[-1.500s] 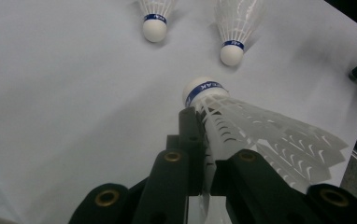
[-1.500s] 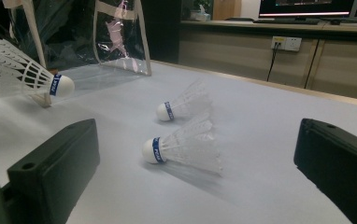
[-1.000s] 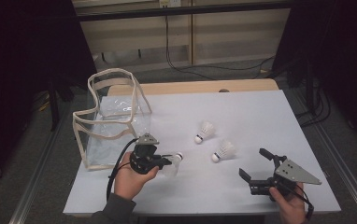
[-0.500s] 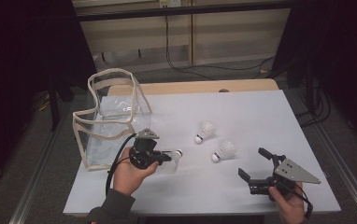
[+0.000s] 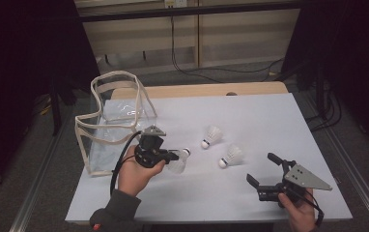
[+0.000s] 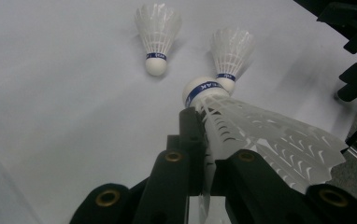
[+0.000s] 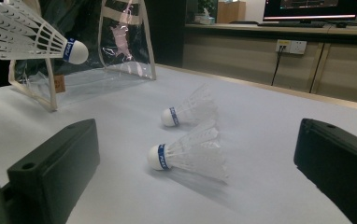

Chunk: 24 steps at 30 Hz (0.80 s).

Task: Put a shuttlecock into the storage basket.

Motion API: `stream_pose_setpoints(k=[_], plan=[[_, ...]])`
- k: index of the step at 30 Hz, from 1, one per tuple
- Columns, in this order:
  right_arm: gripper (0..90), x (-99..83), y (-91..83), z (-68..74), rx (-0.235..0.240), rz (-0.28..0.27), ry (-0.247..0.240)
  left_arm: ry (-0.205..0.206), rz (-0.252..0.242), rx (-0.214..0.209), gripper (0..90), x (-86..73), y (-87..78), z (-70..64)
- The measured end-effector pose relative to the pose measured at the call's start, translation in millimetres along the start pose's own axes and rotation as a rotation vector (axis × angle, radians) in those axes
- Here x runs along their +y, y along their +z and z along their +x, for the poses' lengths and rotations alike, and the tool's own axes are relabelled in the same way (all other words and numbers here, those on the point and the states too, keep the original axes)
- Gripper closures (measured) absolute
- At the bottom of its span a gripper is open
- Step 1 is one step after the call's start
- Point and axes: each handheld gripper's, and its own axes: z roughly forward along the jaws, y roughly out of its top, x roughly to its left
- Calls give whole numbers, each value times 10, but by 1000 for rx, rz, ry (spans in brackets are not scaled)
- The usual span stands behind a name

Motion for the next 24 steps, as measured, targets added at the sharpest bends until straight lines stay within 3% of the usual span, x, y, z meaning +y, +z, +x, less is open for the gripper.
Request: stream_pose_setpoints(k=[9,24], plan=[[2,6,-7,-3,-1,-3,6,-18,13,1,889,133,-61,21],[2,6,-10,-9,2,-6,9,-13,15,17,889,357,-155,-12]])
